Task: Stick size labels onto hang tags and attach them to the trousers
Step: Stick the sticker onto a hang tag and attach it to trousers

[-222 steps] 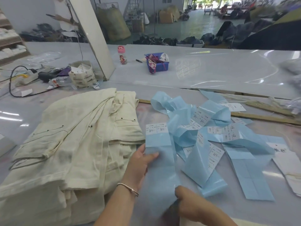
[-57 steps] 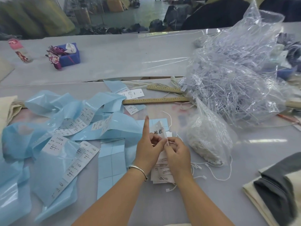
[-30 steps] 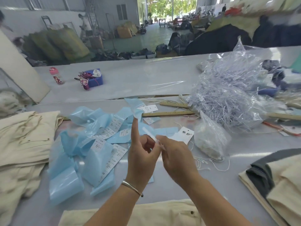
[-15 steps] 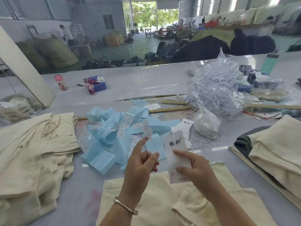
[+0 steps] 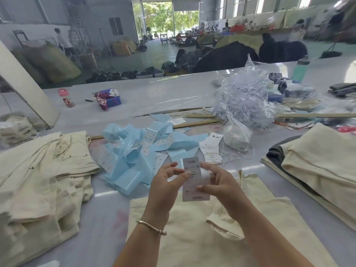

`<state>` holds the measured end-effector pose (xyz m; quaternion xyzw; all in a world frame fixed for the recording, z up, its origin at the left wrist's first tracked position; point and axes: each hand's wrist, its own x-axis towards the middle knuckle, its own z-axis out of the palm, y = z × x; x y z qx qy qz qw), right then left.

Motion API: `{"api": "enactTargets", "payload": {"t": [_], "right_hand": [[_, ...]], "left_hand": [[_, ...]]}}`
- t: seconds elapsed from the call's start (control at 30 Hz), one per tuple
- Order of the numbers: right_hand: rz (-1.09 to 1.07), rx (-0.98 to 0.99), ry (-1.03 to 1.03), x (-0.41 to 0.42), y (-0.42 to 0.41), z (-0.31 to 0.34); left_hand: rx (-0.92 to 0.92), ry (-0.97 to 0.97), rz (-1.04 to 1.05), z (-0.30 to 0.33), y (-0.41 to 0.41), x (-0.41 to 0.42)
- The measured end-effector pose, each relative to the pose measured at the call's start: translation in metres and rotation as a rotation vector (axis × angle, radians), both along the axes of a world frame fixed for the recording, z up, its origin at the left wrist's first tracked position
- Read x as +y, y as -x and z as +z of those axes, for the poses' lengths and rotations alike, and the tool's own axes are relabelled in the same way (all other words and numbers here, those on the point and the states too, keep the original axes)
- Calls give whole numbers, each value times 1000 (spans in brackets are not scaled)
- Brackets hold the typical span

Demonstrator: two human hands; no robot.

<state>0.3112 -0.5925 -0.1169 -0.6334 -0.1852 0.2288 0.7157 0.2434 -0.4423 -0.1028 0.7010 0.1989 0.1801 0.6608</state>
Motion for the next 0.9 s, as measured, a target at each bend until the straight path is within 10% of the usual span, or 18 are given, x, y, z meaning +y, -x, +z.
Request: {"api": "enactTargets", "payload": {"t": [0.43, 0.73, 0.9], "right_hand": [[-62, -131, -9, 3, 13, 6], [-333, -305, 294, 10, 20, 2], [-201, -509, 388, 10, 23, 8]], "left_hand": [[-40, 58, -54, -1, 9, -6], [-211, -390, 188, -13, 7, -10], [-321, -148, -63, -10, 3, -17]]}}
